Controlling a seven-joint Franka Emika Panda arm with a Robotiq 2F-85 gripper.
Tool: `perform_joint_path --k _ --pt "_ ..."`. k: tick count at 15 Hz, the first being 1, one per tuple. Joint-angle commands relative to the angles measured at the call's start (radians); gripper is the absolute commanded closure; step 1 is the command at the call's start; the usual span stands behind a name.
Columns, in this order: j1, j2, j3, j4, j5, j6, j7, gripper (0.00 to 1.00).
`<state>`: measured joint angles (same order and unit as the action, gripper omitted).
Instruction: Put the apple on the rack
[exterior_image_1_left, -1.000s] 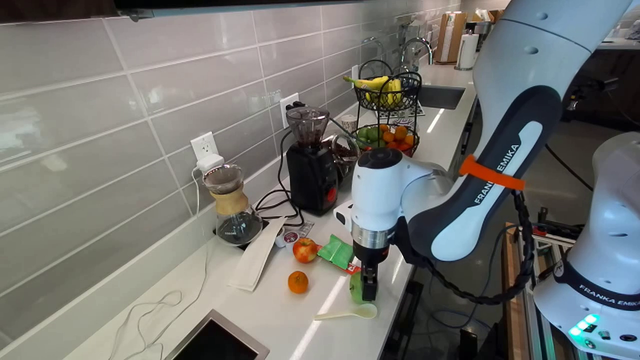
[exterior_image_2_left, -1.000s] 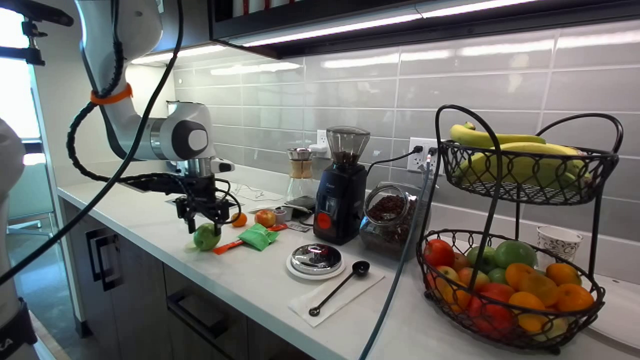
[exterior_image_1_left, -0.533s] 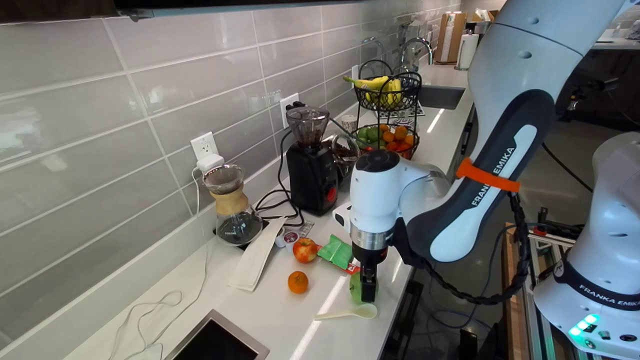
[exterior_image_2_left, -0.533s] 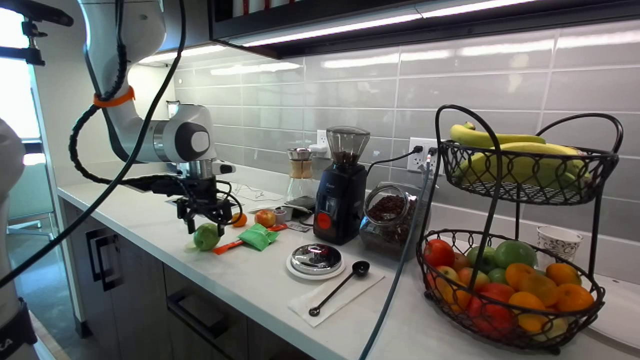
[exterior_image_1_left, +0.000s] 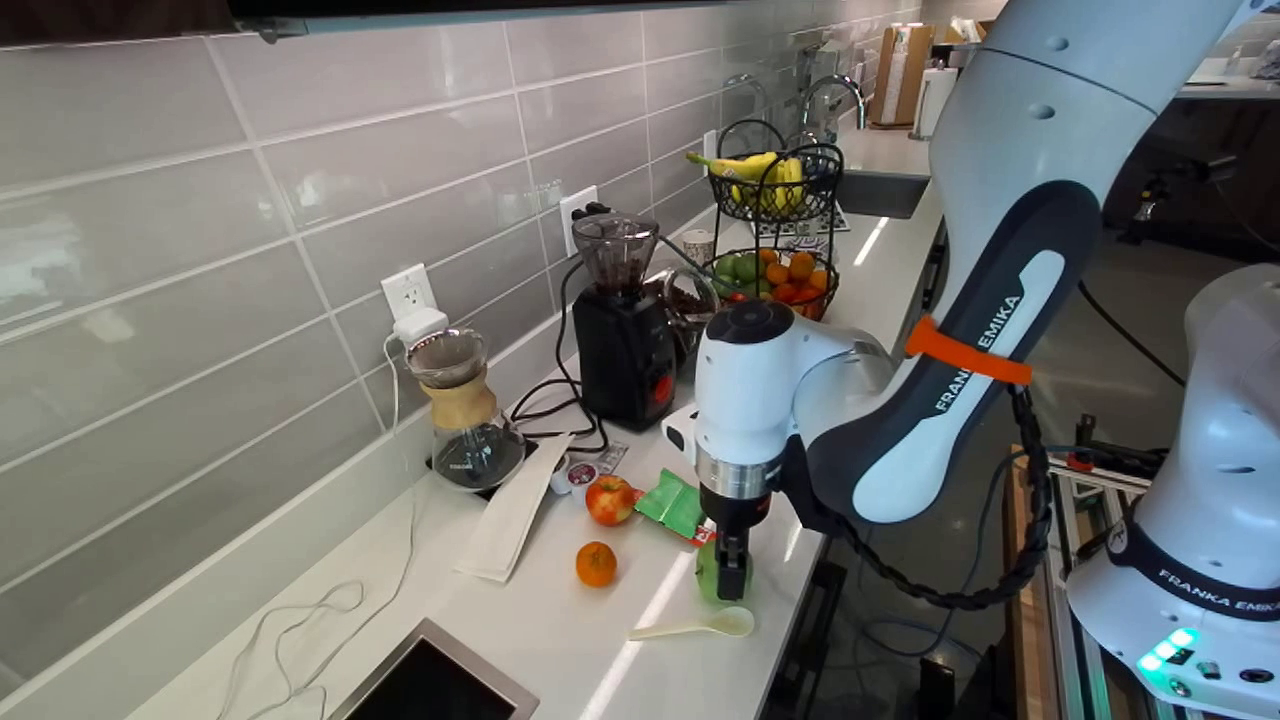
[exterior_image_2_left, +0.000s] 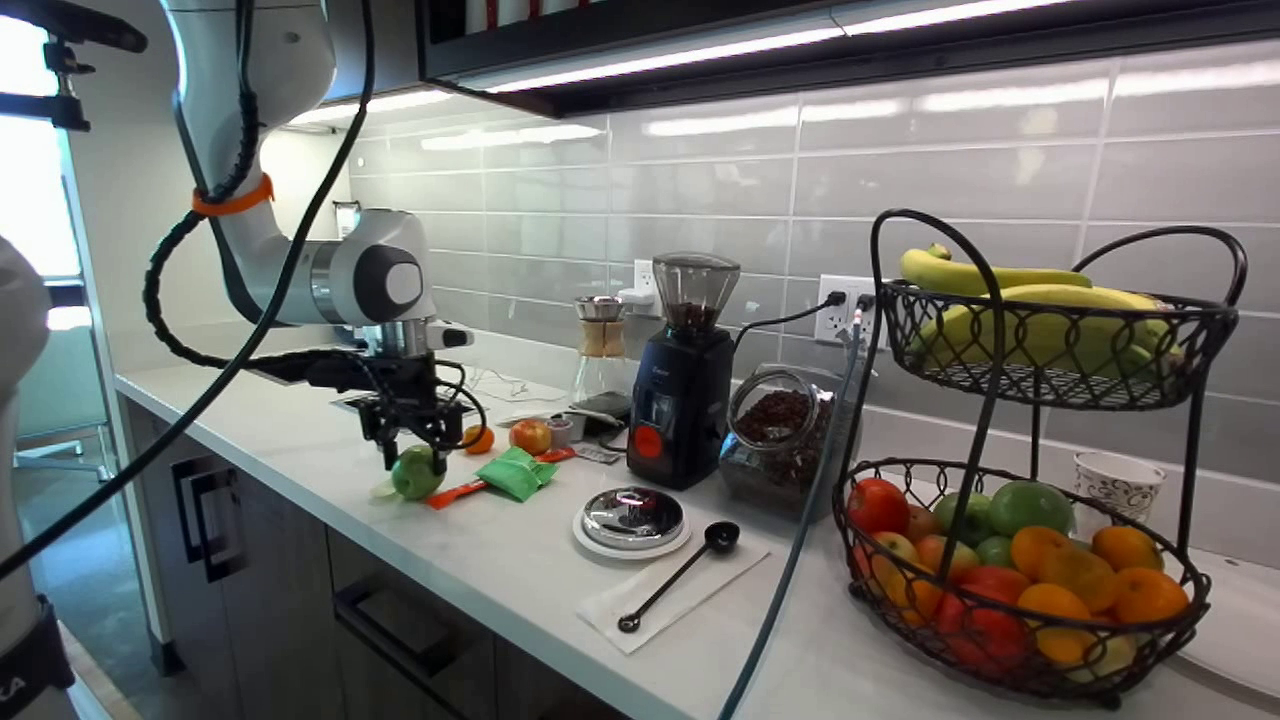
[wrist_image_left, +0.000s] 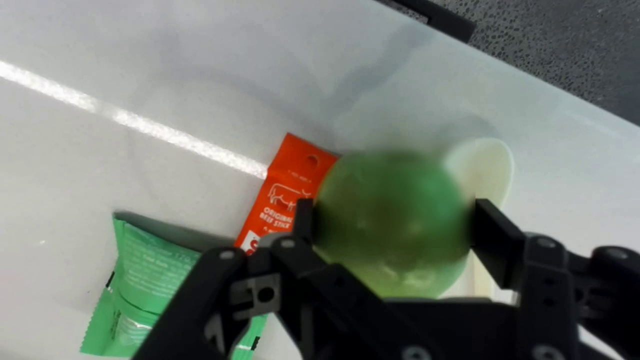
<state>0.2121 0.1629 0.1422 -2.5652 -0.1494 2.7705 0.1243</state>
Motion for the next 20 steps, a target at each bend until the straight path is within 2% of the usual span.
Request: perform_joint_path --k 1,3,8,10,12,17,18,19,20 --pt "-0.071 0.005 0.052 0.022 0.215 -0.093 -0.146 0.48" --pt "-0.106 -0.029 0.043 0.030 0.317 -0.177 -0.202 0.48" --pt "-0.142 -0.131 -0.056 0.030 0.243 -0.278 -0.103 0.48" --pt "-0.147 -0.180 -0.086 0.021 0.140 -0.282 -0.025 0.48" --pt "-0.156 -0.236 -0.102 0.001 -0.045 -0.268 0.112 0.48" --pt "-0.234 -0.369 -0.076 -0.029 -0.444 -0.322 0.404 0.48" --pt "-0.253 -0.390 -0.067 -0.030 -0.502 -0.352 0.460 0.48" --pt "-0.230 -0.317 -0.078 0.007 -0.399 -0.310 0.361 0.48" --pt "-0.239 -0.334 -0.076 0.002 -0.414 -0.315 0.374 0.23"
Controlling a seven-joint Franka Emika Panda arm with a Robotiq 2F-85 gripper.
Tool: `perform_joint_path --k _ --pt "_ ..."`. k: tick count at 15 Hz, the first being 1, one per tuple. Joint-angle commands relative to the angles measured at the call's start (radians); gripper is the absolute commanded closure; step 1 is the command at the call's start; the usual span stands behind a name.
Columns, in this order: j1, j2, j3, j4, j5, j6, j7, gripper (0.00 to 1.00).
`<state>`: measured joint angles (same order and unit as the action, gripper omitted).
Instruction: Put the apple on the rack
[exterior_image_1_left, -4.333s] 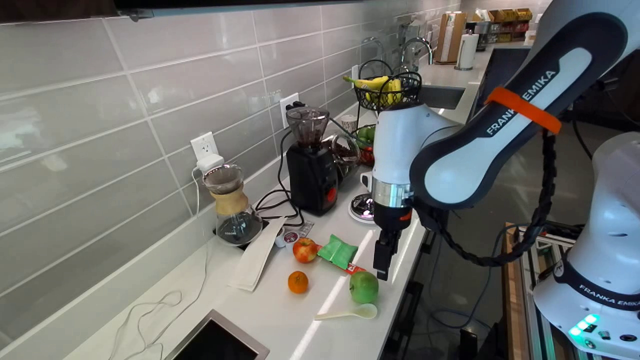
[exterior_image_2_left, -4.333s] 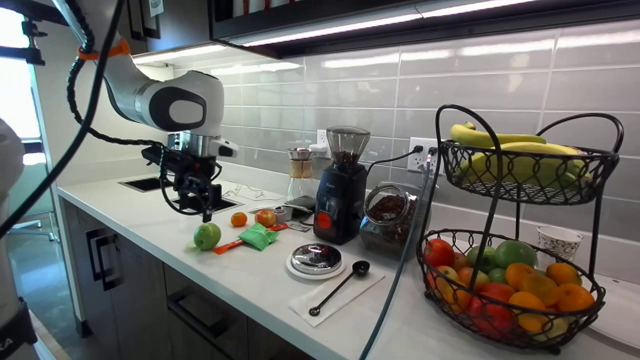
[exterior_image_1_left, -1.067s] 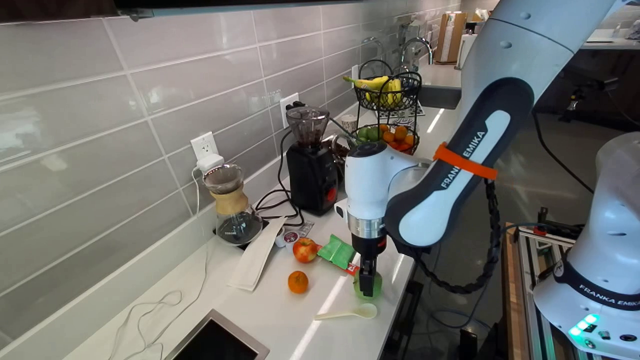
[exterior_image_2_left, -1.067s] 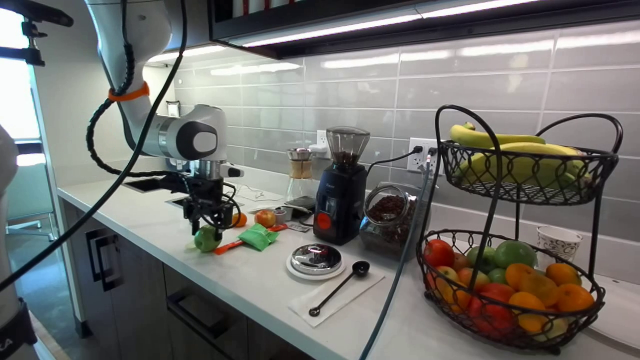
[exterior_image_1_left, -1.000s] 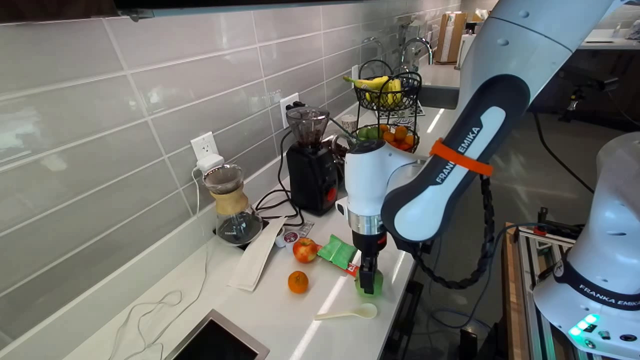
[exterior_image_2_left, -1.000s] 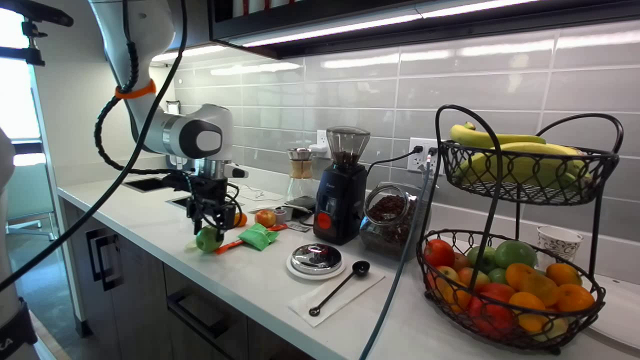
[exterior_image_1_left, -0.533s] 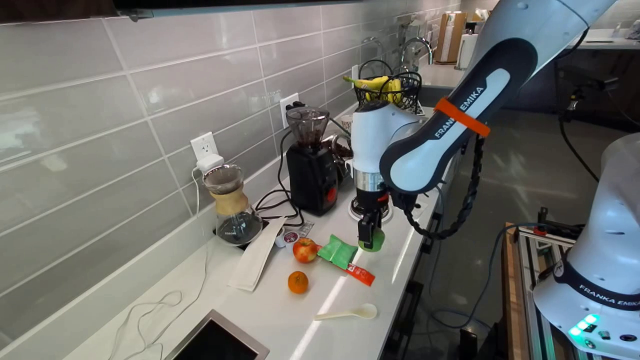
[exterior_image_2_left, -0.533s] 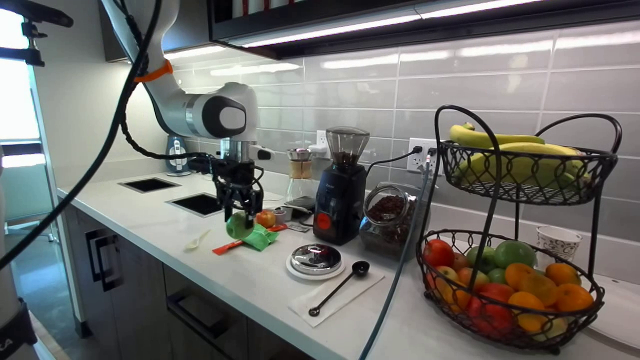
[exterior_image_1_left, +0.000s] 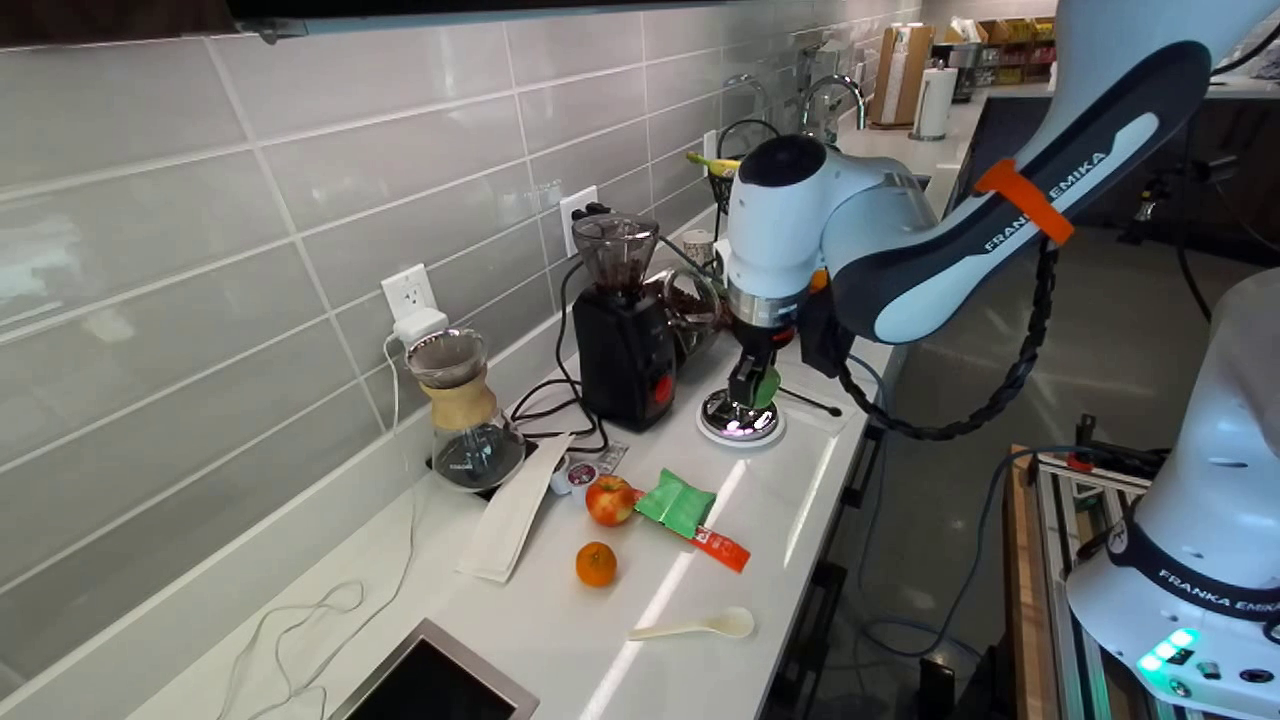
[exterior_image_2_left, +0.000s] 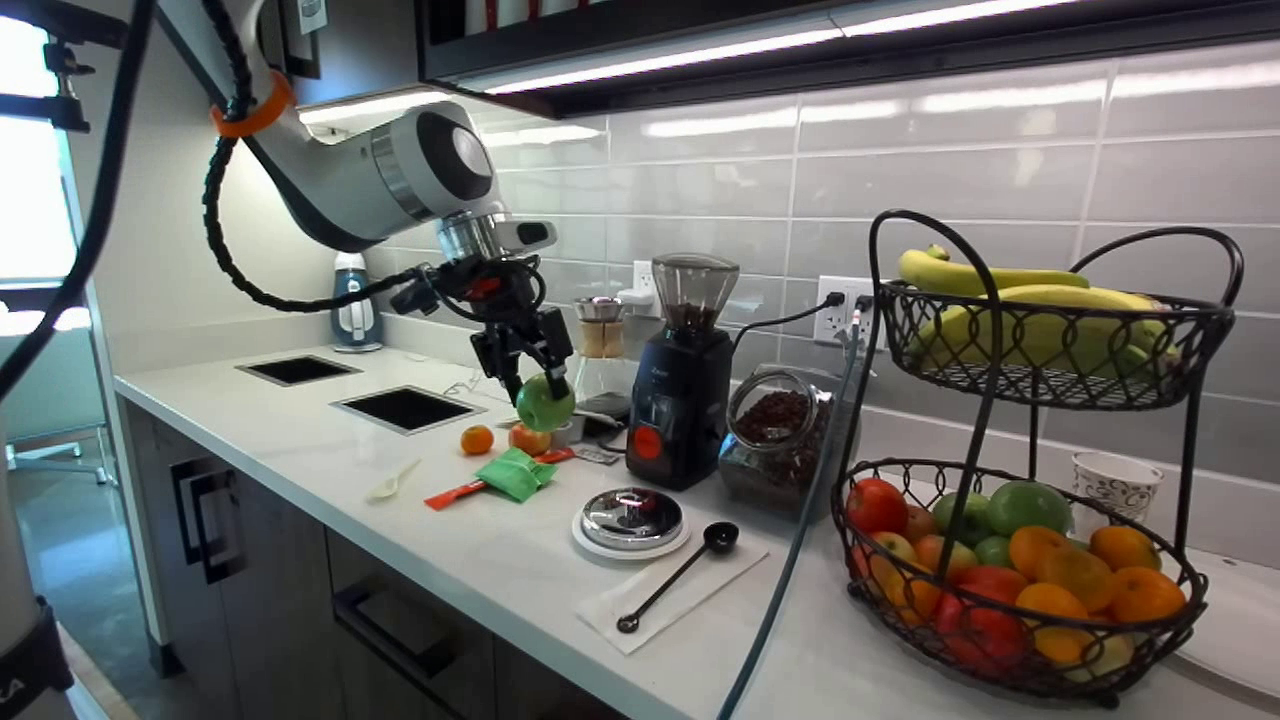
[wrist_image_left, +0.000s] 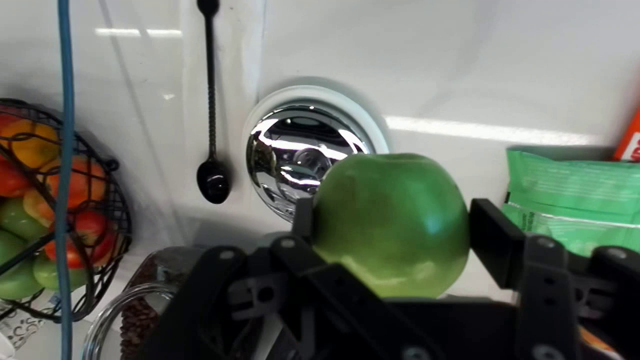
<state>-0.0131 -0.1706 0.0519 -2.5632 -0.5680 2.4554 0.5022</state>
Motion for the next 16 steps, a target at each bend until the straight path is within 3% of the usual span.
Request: perform_joint_path --k 1,5,6,10,12,14,16 --pt "-0.014 -0.003 0.015 0.000 0.009 -0.001 -0.011 0.23" --pt "-0.011 0.011 0.018 0.000 0.008 -0.001 -0.010 0.23" --pt "-0.028 0.019 0.031 0.008 -0.073 -0.009 0.059 0.48" --pt "-0.088 0.025 0.023 0.017 -0.415 -0.023 0.299 0.48" --pt "-0.151 0.032 0.047 0.019 -0.578 -0.040 0.401 0.48" --pt "-0.132 0.054 -0.019 0.020 -0.730 -0.059 0.494 0.48" --pt "-0.135 0.070 -0.071 0.009 -0.822 -0.014 0.486 0.48"
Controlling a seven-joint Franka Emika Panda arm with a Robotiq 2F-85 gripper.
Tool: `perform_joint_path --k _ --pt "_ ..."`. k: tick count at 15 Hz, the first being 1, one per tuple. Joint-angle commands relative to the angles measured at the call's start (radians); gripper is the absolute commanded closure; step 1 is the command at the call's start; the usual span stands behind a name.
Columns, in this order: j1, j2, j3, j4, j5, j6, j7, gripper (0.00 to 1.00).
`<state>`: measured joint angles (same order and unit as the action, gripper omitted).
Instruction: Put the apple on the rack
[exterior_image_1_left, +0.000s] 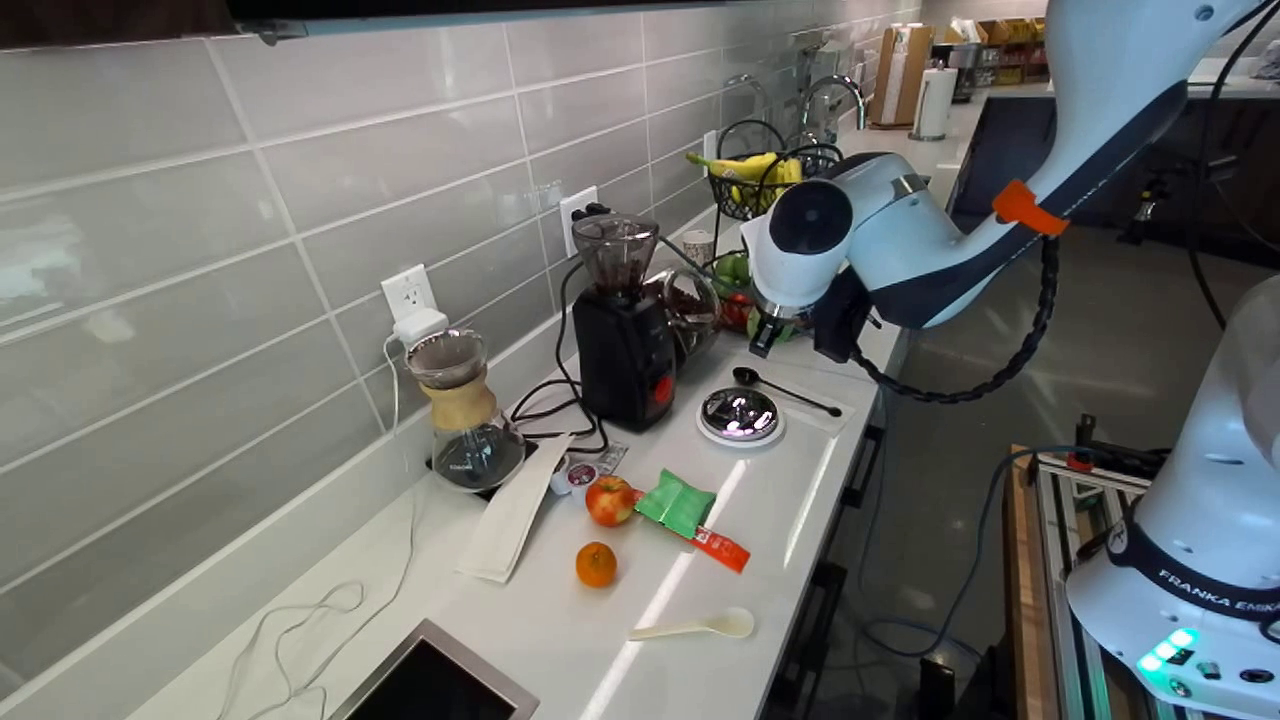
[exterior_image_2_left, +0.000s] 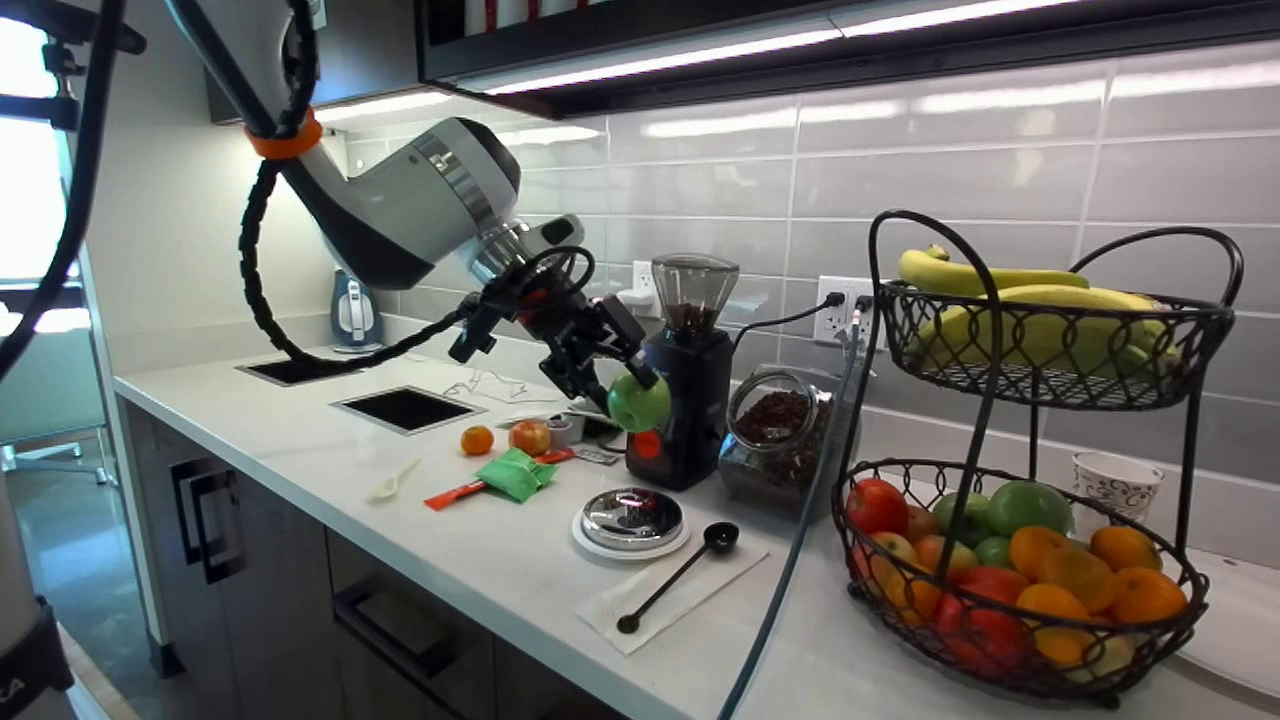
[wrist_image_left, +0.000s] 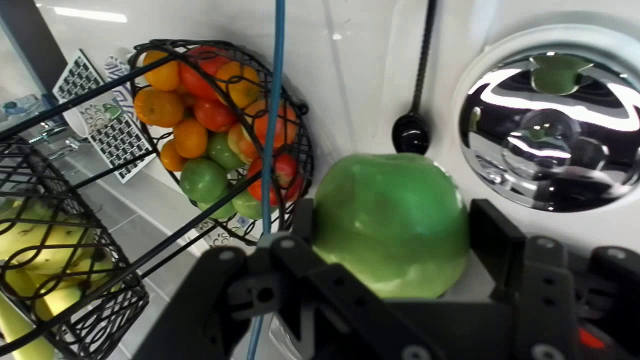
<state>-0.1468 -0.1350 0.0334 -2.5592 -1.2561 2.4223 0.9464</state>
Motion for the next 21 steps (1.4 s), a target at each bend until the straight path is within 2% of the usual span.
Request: perform_joint_path --k 1,8,12,13,14,19,20,21 --pt "-0.002 0.044 -0.072 0.005 -0.178 0.022 0.039 0.48" --pt "-0.027 0.099 -0.187 0.021 -0.415 0.028 -0.010 0.48" --pt "-0.061 0.133 -0.246 0.060 -0.542 0.131 -0.039 0.48" --pt "-0.064 0.137 -0.252 0.069 -0.486 0.179 -0.040 0.48" --pt "-0.052 0.110 -0.239 0.037 -0.481 0.115 -0.032 0.23" --pt "-0.060 0.126 -0.247 0.057 -0.481 0.153 -0.035 0.23" --pt "-0.060 0.127 -0.247 0.057 -0.481 0.153 -0.035 0.48" --pt "-0.061 0.146 -0.248 0.078 -0.534 0.121 0.004 0.48"
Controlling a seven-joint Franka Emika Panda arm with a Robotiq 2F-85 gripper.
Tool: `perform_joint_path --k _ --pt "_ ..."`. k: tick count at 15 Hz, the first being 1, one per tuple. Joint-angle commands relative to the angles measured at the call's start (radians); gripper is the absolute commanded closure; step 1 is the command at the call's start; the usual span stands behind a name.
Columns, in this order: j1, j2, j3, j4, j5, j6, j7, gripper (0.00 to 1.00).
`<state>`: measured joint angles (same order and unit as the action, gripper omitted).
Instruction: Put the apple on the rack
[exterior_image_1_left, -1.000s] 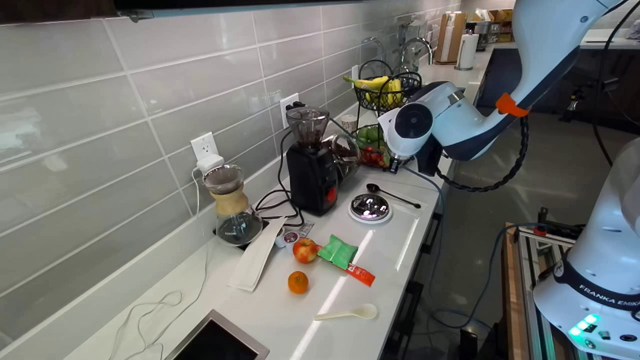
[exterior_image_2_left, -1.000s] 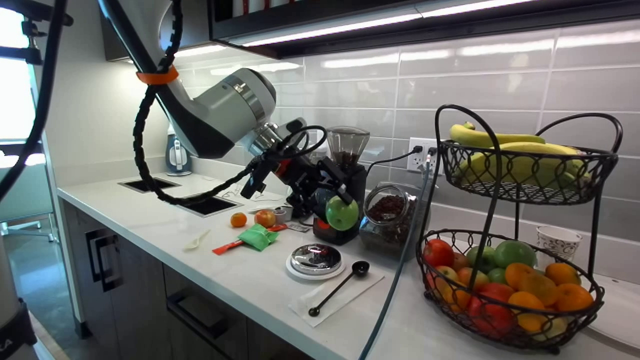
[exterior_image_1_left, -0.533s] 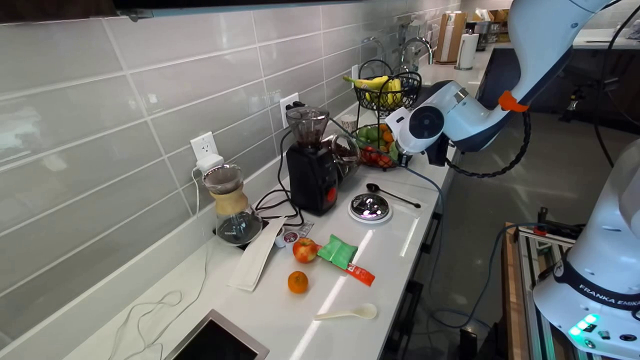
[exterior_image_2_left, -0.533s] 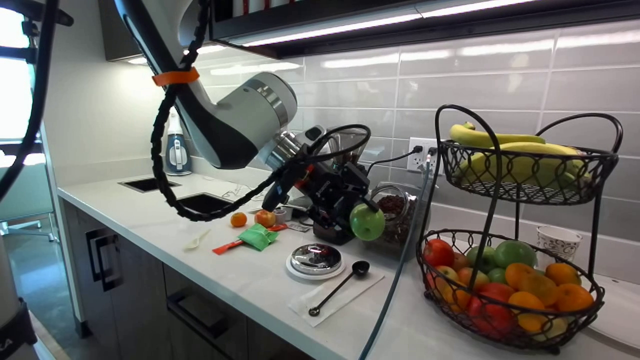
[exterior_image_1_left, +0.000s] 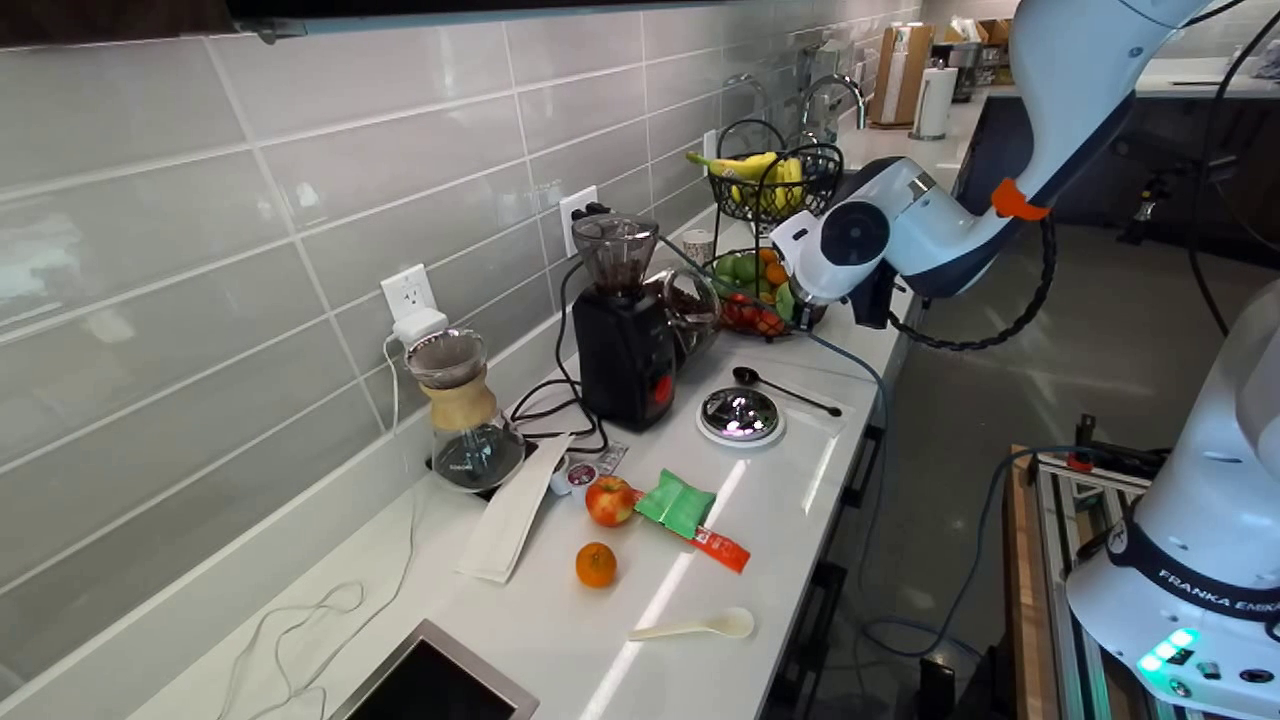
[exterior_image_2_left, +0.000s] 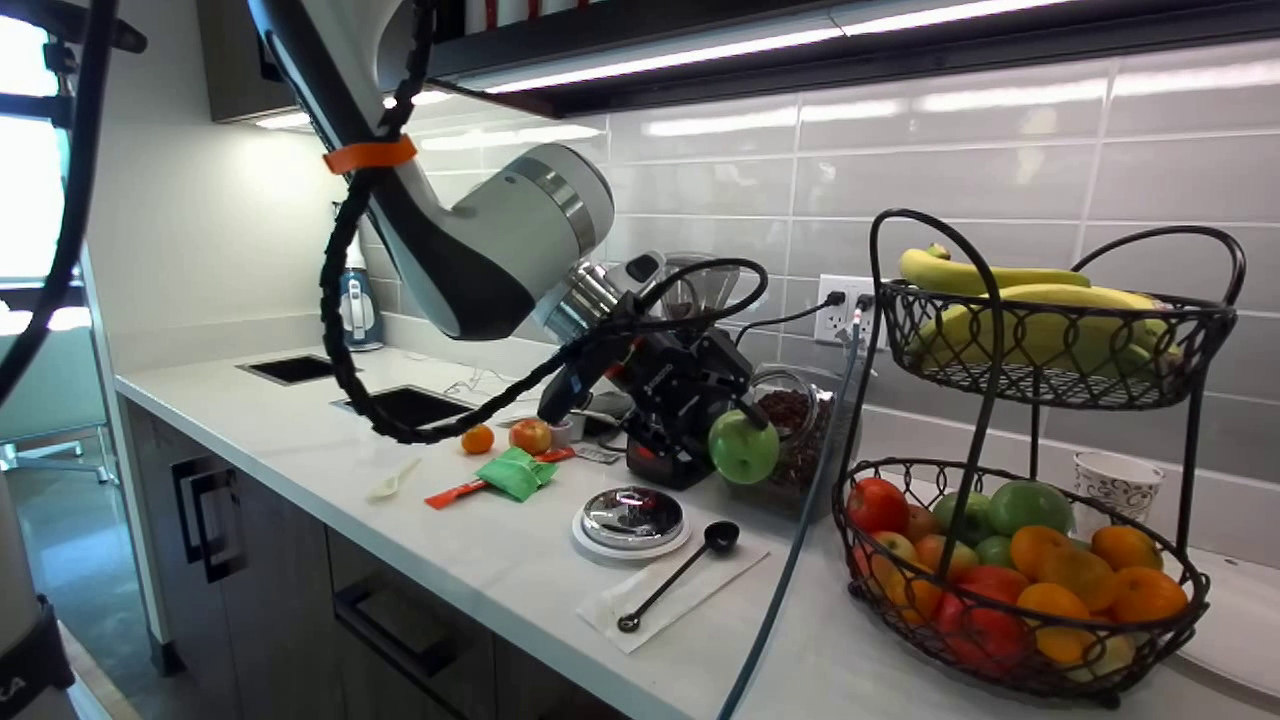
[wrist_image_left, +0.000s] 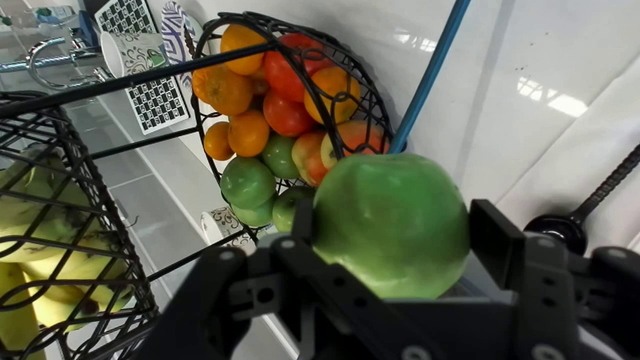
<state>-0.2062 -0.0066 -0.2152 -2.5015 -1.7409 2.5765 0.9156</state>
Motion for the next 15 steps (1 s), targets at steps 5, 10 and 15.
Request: perform_joint_path --k 5,10,15 --pt "-0.047 0.088 -0.038 0.100 -0.311 -0.038 0.103 0.48" --pt "-0.115 0.169 -0.070 0.189 -0.526 0.119 0.236 0.48" --pt "-0.157 0.226 -0.062 0.263 -0.638 0.171 0.334 0.48"
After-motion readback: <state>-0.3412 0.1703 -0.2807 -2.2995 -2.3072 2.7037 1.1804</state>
